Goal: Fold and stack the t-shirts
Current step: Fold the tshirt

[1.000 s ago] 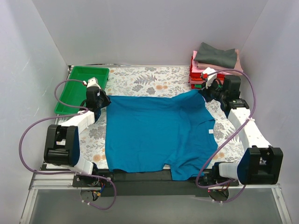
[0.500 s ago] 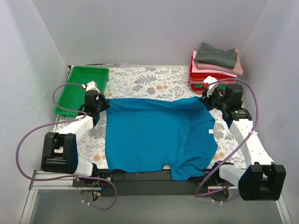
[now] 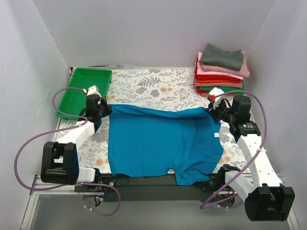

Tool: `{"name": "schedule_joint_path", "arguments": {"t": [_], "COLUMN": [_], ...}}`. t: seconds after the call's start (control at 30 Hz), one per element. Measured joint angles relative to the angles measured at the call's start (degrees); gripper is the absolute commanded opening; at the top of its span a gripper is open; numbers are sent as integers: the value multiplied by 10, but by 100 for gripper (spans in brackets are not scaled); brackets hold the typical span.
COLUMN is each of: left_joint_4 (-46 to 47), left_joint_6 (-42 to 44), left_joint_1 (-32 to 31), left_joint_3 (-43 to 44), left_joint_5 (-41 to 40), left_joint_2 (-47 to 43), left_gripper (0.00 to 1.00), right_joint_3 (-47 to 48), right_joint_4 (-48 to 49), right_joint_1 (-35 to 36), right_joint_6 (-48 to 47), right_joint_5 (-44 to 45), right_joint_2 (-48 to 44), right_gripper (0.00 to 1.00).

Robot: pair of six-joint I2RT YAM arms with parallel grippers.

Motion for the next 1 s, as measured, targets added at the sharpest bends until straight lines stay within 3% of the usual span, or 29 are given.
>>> {"name": "schedule_joint_path", "arguments": {"t": [0.77, 0.9, 0.93, 1.0], "left_joint_4": [-98, -123, -132, -156], "left_joint_6": [-36, -54, -63, -83], "left_joint_1": [0, 0, 0, 0], "left_joint_3": [-33, -37, -37, -39], "left_joint_5": [-1, 0, 1, 1], "left_joint_2": [-33, -34, -37, -54], "left_gripper": [1, 31, 45, 56], "right_joint_3": [-74, -74, -74, -74], "right_joint_4": [-70, -75, -77, -82], "right_joint_1": [0, 0, 0, 0], "right_joint_6": [-22, -30, -32, -37], "right_joint_5": [26, 29, 30, 31], "right_joint_2": [-108, -108, -108, -108], "right_gripper": [1, 1, 1, 1]}}
